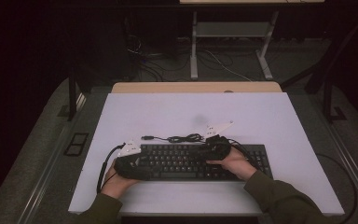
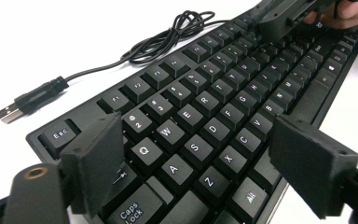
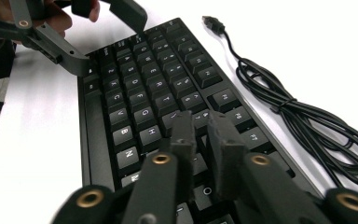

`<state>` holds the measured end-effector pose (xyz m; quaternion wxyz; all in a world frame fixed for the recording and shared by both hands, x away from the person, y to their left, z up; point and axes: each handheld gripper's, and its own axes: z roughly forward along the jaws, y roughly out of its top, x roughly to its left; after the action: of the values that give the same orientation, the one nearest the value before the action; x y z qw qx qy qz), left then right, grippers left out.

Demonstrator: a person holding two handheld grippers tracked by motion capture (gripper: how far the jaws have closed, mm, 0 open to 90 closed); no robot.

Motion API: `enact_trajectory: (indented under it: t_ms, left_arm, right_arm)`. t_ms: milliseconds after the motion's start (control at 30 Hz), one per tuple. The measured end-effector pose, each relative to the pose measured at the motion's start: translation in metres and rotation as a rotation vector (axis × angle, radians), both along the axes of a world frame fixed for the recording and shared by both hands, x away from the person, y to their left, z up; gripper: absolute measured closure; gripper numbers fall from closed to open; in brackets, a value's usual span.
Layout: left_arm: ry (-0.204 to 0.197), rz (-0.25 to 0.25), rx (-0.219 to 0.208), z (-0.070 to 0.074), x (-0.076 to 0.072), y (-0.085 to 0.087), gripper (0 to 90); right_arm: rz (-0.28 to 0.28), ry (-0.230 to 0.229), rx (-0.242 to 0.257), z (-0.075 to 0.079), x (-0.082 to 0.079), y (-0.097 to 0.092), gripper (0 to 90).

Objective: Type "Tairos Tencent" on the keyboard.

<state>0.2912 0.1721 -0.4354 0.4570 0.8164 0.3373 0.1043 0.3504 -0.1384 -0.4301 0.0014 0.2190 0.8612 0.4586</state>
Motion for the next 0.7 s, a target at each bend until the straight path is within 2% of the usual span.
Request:
enact_trajectory:
  t_ms: [133, 467, 700]
  left_arm:
    - [-0.005, -0.002, -0.001, 0.0002, -0.0003, -0.0005, 13.0]
    - [-0.014, -0.004, -0.004, -0.0011, -0.0004, -0.0033, 0.0]
    - [-0.004, -0.007, 0.006, -0.001, -0.0005, -0.005, 0.0]
  right_arm:
    - [0.016, -0.001, -0.015, -0.0004, -0.001, 0.0015, 88.9]
    - [0.035, -0.004, -0.054, -0.0035, -0.0022, 0.005, 89.4]
    - [0.031, -0.008, -0.072, -0.005, -0.0026, 0.0062, 89.4]
